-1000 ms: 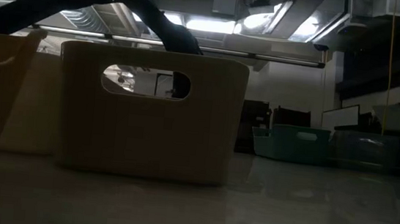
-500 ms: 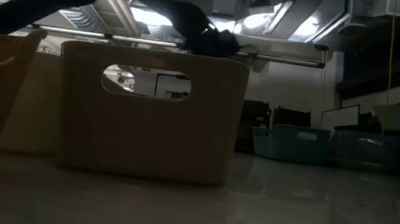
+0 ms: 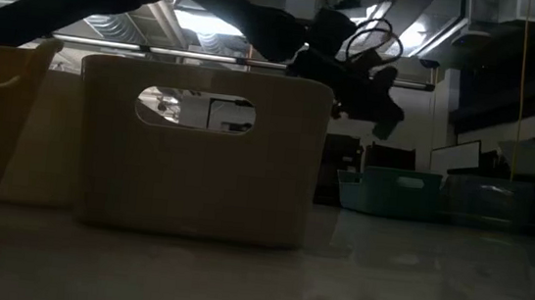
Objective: Sort blocks
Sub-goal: Put the green block into the top green bin, then put the light green block into the black bin
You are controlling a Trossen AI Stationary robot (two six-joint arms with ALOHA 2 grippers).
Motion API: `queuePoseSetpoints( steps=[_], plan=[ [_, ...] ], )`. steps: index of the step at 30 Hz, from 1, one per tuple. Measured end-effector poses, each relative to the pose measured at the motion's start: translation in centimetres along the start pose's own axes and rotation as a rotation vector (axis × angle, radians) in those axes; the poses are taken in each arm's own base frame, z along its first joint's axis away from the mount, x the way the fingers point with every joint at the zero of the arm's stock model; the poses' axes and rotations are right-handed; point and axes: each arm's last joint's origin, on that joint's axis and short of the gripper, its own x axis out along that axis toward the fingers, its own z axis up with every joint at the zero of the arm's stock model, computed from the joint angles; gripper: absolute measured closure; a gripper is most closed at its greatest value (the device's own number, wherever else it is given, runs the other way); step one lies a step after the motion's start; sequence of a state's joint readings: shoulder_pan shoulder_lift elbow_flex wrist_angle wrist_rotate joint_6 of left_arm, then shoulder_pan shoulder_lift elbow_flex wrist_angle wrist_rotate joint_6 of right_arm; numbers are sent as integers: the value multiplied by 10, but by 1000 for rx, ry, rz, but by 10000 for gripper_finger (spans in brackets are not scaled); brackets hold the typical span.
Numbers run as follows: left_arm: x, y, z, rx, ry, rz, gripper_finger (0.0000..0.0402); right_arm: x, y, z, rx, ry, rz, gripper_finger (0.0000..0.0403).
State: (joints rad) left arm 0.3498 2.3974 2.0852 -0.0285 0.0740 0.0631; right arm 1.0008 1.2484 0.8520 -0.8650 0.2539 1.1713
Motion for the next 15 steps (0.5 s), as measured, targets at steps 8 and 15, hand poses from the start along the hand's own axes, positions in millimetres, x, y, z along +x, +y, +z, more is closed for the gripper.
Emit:
queuePoseSetpoints(
  steps=[8,15],
  plan=[
    [6,-1,-11,-12,44,91,198,0,-1,0,-1,3,-6,185],
    [-42,9,17,-91,286,106,186,0,-1,0,-1,-13,-13,185]
  ],
)
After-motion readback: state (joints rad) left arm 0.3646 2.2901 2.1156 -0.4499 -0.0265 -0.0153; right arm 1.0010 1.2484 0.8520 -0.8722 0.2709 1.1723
